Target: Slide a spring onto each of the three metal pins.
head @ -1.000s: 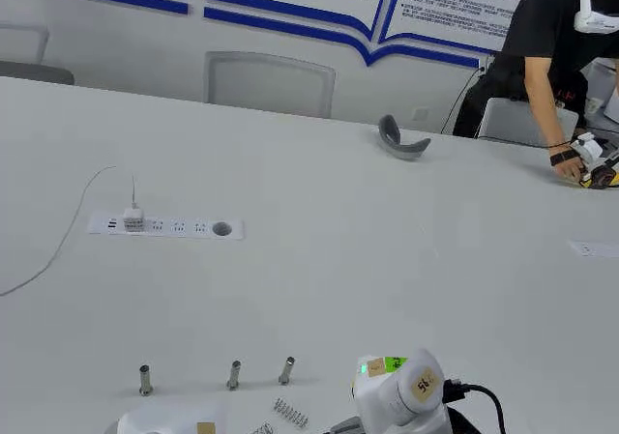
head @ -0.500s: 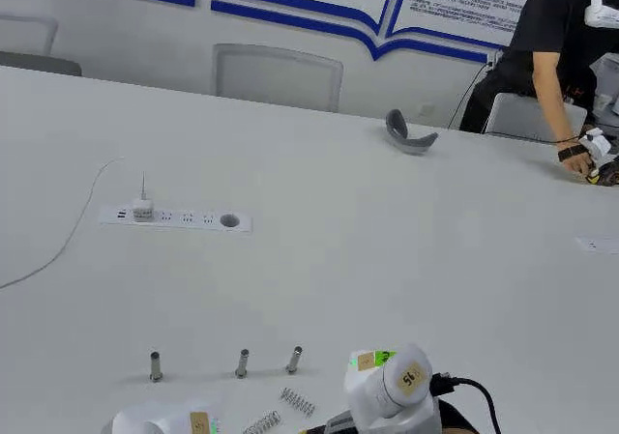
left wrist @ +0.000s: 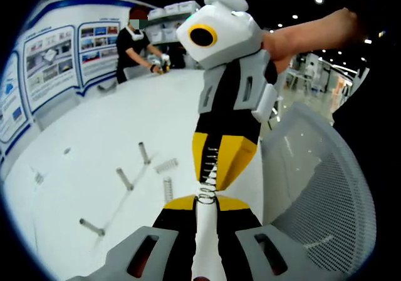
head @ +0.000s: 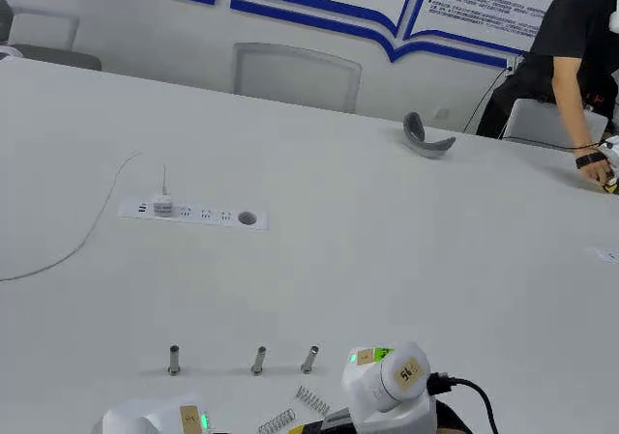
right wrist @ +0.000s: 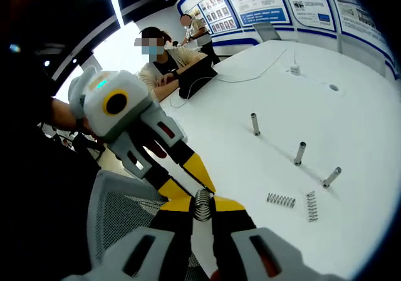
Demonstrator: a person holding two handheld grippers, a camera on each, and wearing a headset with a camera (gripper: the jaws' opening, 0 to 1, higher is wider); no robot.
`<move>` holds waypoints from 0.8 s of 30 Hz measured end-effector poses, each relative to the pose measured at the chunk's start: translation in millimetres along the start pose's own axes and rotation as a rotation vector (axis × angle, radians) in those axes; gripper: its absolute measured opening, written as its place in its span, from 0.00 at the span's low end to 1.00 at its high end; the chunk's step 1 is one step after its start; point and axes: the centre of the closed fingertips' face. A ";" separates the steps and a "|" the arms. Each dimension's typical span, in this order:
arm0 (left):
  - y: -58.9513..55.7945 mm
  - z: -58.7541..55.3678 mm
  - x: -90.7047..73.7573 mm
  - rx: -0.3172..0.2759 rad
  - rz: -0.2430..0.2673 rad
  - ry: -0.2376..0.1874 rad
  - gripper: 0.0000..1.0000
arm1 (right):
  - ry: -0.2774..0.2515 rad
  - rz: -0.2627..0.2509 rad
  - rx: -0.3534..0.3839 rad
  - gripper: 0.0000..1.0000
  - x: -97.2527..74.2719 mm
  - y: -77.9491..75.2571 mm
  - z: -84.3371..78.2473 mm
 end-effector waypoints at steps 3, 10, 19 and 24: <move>5.0 -6.7 -5.7 -0.017 0.027 0.009 0.11 | 0.009 -0.002 -0.009 0.12 3.0 -1.3 1.6; 22.7 -21.4 -22.5 -0.059 0.106 0.018 0.14 | 0.034 -0.033 -0.021 0.12 6.4 -10.9 2.8; 50.9 -34.9 -44.7 -0.102 0.225 0.018 0.20 | 0.076 -0.084 -0.050 0.12 18.9 -28.9 6.0; 65.7 -40.2 -55.2 -0.116 0.284 0.019 0.24 | 0.085 -0.112 -0.056 0.12 27.4 -40.0 13.4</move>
Point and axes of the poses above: the centre of the closed fingertips' face, and the gripper's own axes: x roughly forward along the fingers, y roughly to its left, z roughly out of its top, and after that the axes turned 14 degrees about -y, right-handed
